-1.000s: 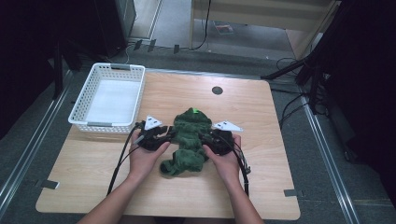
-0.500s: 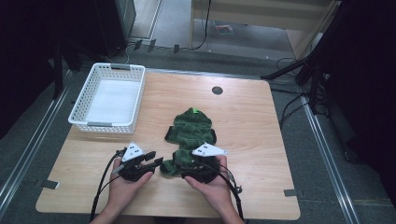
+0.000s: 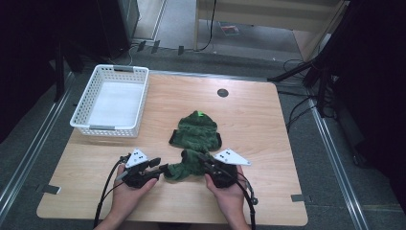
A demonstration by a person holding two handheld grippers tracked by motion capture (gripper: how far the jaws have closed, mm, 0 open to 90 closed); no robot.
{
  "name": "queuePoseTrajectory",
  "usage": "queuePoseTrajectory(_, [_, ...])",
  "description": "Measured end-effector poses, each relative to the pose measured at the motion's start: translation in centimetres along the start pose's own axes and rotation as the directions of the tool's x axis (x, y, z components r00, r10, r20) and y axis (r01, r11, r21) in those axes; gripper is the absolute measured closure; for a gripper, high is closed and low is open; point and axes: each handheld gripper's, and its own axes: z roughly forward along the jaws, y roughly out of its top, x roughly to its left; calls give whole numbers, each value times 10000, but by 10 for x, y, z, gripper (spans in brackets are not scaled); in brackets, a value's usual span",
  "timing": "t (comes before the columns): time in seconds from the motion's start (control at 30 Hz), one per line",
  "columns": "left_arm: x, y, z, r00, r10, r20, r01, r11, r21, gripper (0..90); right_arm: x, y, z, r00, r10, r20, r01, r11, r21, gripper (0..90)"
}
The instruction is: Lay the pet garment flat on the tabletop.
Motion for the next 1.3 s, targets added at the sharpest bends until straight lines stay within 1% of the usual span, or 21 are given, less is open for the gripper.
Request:
queuePoseTrajectory(0.07, [-1,0,0,10000,-10,-24,10,10000,-6,581,-6,-1,-8,9993,39,365,-36,10000,-82,890])
queuePoseTrajectory(0.17, [-2,1,0,10000,31,10,-31,10000,-19,581,-17,-4,-19,9960,727,517,-717,9972,-218,885])
queuePoseTrajectory(0.23, [-2,1,0,10000,58,41,-58,10000,-24,581,-26,-9,-27,9894,1294,654,-1273,9912,-350,875])
queuePoseTrajectory(0.3, [-3,1,0,9999,90,57,-90,10000,-39,580,-37,-18,-33,9742,2119,779,-2102,9772,-286,861])
queuePoseTrajectory(0.33, [-3,1,0,10000,71,65,-71,10000,-48,579,-45,-24,-36,9608,2619,912,-2616,9651,-159,846])
queuePoseTrajectory(0.43, [-3,2,-1,9999,97,55,-97,9999,-63,577,-67,-33,-49,9289,3419,1423,-3410,9395,-316,742])
queuePoseTrajectory(0.47, [-4,3,0,9999,44,119,-43,10000,-77,574,-73,-34,-55,9231,3474,1648,-3435,9377,-523,714])
queuePoseTrajectory(0.5, [-5,3,-1,9999,105,123,-105,9999,-33,570,-77,-33,-61,9198,3385,1985,-3300,9409,-757,697])
queuePoseTrajectory(0.57, [-7,3,0,9997,148,210,-146,9999,-65,561,-83,-30,-74,9152,2961,2733,-2719,9544,-1232,671])
queuePoseTrajectory(0.63, [-10,4,-1,9992,215,342,-211,9997,-104,545,-86,-27,-82,9114,2676,3127,-2271,9606,-1602,648])
queuePoseTrajectory(0.7, [-14,5,-2,9987,290,427,-281,9994,-220,524,-84,-24,-84,9225,2477,2960,-2038,9639,-1713,627])
queuePoseTrajectory(0.73, [-17,6,-2,9981,327,513,-315,9992,-249,514,-82,-23,-81,9375,2286,2623,-1910,9683,-1613,613])
queuePoseTrajectory(0.77, [-19,6,-1,9977,393,549,-379,9989,-260,497,-76,-22,-74,9571,1958,2136,-1709,9767,-1298,590])
queuePoseTrajectory(0.8, [-21,7,-1,9976,386,578,-372,9990,-236,478,-70,-23,-66,9710,1594,1781,-1454,9853,-892,575])
queuePoseTrajectory(0.87, [-27,8,3,9955,199,925,-206,9998,72,431,-58,-26,-47,9853,802,1509,-807,9967,-26,563])
queuePoseTrajectory(0.9, [-30,8,5,9956,310,879,-334,9991,258,412,-53,-29,-39,9869,498,1531,-560,9978,363,589])
queuePoseTrajectory(0.97, [-35,7,9,9956,673,650,-709,9960,539,414,-50,-31,-28,9882,425,1469,-531,9962,689,647])
queuePoseTrajectory(1.03, [-37,2,15,9945,925,493,-965,9915,872,516,-51,-33,-19,9895,728,1245,-855,9913,998,699])
queuePoseTrajectory(1.1, [-35,-1,17,9918,1115,631,-1186,9854,1223,654,-53,-37,-12,9867,806,1410,-1003,9852,1388,738])
queuePoseTrajectory(1.17, [-33,-1,16,9923,1030,686,-1111,9856,1276,755,-55,-40,-10,9861,826,1441,-1059,9809,1631,764])
queuePoseTrajectory(1.3, [-26,-2,12,9898,1247,684,-1332,9813,1387,802,-59,-42,-13,9843,723,1608,-1036,9751,1959,797])
